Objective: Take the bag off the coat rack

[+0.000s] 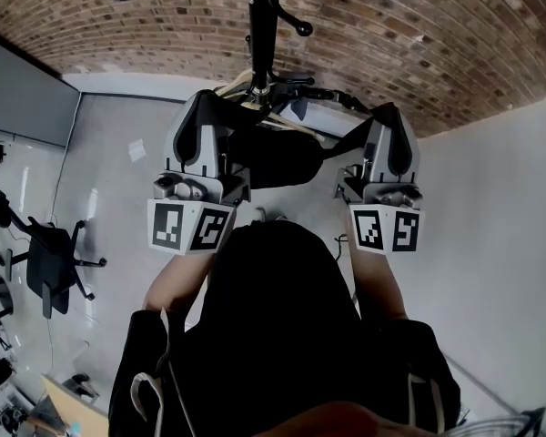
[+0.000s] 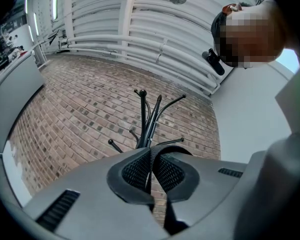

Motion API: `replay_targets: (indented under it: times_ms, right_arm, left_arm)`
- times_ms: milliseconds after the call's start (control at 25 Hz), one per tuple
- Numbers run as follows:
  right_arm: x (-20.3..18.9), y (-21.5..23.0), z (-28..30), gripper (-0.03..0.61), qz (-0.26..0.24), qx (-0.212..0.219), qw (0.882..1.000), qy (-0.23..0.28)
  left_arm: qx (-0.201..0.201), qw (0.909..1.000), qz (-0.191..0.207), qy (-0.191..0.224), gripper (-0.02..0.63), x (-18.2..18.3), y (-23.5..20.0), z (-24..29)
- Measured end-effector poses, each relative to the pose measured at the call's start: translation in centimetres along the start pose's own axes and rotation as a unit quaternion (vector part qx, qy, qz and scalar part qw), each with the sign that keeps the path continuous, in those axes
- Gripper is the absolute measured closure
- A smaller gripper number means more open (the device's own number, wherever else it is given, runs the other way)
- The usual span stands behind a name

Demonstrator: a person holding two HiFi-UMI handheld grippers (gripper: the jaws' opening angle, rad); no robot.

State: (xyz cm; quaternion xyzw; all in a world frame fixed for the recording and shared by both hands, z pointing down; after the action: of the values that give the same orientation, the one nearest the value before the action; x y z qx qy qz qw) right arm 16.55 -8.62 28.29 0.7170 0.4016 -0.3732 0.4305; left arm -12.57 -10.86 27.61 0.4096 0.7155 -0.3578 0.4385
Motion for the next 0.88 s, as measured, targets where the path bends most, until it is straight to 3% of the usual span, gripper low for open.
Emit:
replay_targets:
  times_ms: [880]
  right_arm:
    - [-1.5, 0.7, -2.4, 0.555, -0.044, -0.012, 0.996, -0.08]
  left_arm:
    - [0.039, 0.9977, -0.013, -0.054, 0.592, -2.2, -2.0, -3.0]
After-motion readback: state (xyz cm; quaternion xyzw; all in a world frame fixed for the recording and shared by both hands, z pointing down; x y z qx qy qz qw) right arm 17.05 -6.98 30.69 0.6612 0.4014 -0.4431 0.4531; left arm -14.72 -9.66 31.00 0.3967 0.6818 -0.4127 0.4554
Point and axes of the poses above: the fingertips, and each gripper's own axes: z forward along the fingers, y to its right, x out of its top, the point moved 10 cm from there along -z, backward along the fingers, and after that the axes turned 11 degrees about z, right-handed, at the moved point
